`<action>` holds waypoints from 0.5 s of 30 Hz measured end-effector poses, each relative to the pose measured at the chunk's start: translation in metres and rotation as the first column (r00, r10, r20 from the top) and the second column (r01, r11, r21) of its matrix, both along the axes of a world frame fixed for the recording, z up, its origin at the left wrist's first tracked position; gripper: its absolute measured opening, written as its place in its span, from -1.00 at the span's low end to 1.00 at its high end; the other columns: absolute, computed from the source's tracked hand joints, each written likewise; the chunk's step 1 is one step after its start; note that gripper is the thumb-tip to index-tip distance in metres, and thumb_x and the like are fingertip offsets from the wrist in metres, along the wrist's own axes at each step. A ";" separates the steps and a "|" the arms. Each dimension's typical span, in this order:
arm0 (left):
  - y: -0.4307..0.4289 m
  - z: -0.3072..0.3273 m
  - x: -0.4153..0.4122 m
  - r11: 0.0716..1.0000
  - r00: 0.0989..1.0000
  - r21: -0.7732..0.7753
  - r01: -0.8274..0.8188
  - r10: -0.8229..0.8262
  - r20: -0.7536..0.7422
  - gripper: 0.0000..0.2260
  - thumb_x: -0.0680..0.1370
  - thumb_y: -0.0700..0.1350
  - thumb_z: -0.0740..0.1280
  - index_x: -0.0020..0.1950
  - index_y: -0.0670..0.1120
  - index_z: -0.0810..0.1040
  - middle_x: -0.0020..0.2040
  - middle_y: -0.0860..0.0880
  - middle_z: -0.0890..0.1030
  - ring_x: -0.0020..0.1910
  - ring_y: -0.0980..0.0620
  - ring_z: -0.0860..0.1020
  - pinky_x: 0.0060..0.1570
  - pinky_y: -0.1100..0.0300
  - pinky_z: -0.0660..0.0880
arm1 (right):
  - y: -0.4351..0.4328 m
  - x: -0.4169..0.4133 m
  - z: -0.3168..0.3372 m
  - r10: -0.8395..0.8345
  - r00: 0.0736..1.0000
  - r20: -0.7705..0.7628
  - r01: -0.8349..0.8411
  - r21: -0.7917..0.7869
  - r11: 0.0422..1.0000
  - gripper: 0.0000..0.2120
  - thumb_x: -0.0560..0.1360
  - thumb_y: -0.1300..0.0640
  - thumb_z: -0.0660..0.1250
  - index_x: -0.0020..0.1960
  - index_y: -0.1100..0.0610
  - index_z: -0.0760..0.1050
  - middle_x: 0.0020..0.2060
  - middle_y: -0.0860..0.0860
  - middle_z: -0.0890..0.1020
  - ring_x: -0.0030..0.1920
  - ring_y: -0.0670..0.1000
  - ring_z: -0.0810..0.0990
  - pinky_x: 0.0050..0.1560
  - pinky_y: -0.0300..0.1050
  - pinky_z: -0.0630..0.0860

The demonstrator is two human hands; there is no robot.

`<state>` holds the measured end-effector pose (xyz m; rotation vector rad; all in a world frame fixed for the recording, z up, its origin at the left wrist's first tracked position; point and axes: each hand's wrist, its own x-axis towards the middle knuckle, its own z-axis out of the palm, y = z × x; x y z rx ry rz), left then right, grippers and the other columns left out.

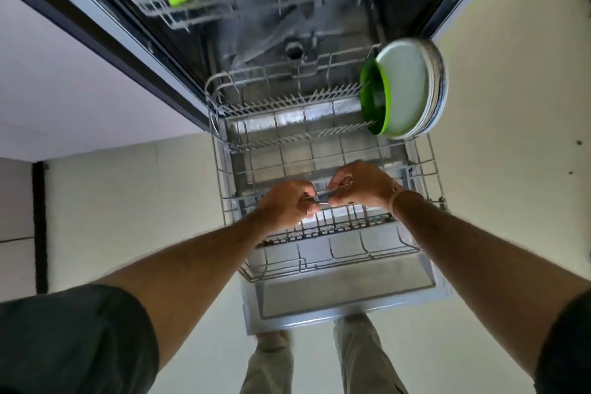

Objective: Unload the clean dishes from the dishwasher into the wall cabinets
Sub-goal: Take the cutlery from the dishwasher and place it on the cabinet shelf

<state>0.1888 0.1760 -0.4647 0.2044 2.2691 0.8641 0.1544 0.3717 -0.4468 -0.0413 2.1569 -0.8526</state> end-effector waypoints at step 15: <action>-0.108 0.305 -0.041 0.997 0.968 0.063 -0.038 0.052 -0.244 -0.91 0.49 -0.08 0.45 -0.20 -0.04 0.63 -0.35 0.09 0.64 -0.47 0.28 0.49 -0.38 0.30 0.41 | -0.087 -0.013 0.286 -0.438 0.898 0.044 0.408 -0.457 0.790 -0.74 0.38 0.40 0.49 0.05 0.33 0.59 -0.14 0.20 0.68 -0.21 0.04 0.67 -0.19 -0.11 0.66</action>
